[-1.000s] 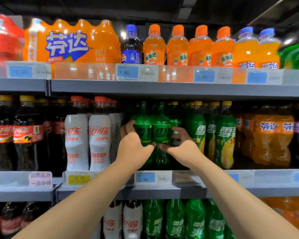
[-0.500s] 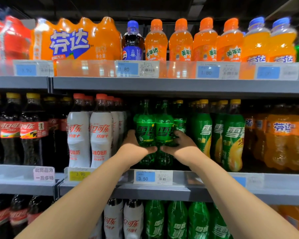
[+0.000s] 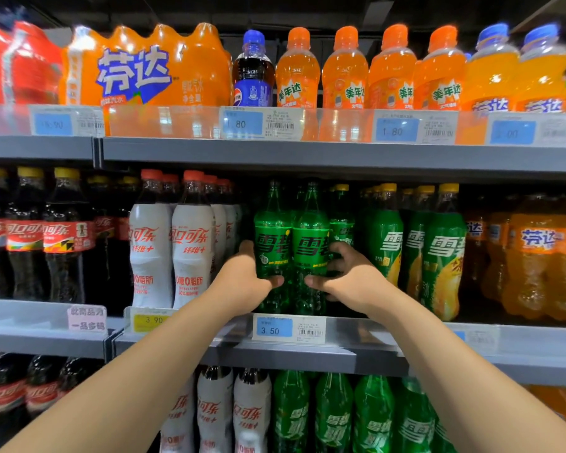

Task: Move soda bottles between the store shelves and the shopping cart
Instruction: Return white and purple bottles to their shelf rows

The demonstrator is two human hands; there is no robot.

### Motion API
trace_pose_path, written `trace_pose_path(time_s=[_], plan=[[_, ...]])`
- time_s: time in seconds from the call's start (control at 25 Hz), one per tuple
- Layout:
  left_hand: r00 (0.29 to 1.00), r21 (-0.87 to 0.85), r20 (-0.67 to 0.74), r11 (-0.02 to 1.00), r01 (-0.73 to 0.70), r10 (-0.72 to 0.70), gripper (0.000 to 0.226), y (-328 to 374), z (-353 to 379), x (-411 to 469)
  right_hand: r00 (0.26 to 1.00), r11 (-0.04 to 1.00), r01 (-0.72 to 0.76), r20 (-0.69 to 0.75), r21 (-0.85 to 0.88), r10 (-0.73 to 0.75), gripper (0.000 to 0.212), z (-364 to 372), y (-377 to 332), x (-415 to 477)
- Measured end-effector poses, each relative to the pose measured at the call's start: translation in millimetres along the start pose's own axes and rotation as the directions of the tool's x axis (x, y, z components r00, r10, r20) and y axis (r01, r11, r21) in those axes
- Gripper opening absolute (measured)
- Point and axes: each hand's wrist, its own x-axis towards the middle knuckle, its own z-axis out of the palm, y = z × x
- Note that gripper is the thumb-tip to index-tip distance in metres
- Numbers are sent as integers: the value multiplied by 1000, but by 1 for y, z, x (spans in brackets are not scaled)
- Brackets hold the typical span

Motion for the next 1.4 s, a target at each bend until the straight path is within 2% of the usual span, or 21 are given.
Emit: trace_pose_path(time_s=[0.08, 0.16, 0.32, 0.48, 0.64, 0.84, 1.2, 1.4], plan=[[1000, 6, -3, 1000, -29, 29, 69, -2, -4, -7, 1000, 1000, 12, 25, -28, -11, 88, -4, -4, -6], [998, 25, -33, 999, -49, 49, 49, -6, -6, -16, 999, 997, 38, 31, -61, -37, 86, -7, -6, -14], [993, -38, -61, 994, -106, 104, 55, -10, -8, -31, 997, 992, 75, -3, -99, -76, 89, -8, -6, -25], [984, -22, -127, 992, -127, 123, 45, -14, -2, -39, 995, 988, 92, -17, -123, -95, 95, -6, -6, -31], [976, -22, -174, 991, -133, 128, 42, -18, 1, -37, 994, 961, 103, 6, -256, -105, 114, -13, -8, -31], [973, -6, -171, 988, -156, 153, 64, -24, 2, -31, 994, 950, 101, 63, -297, -86, 91, -10, -2, -30], [974, 46, -173, 989, -142, 148, 65, -25, 1, -33, 990, 910, 138, 67, -391, -121, 91, -3, 0, -31], [965, 16, -178, 981, -195, 195, 73, -27, 0, -37, 993, 952, 105, 80, -288, -85, 89, -11, 0, -34]])
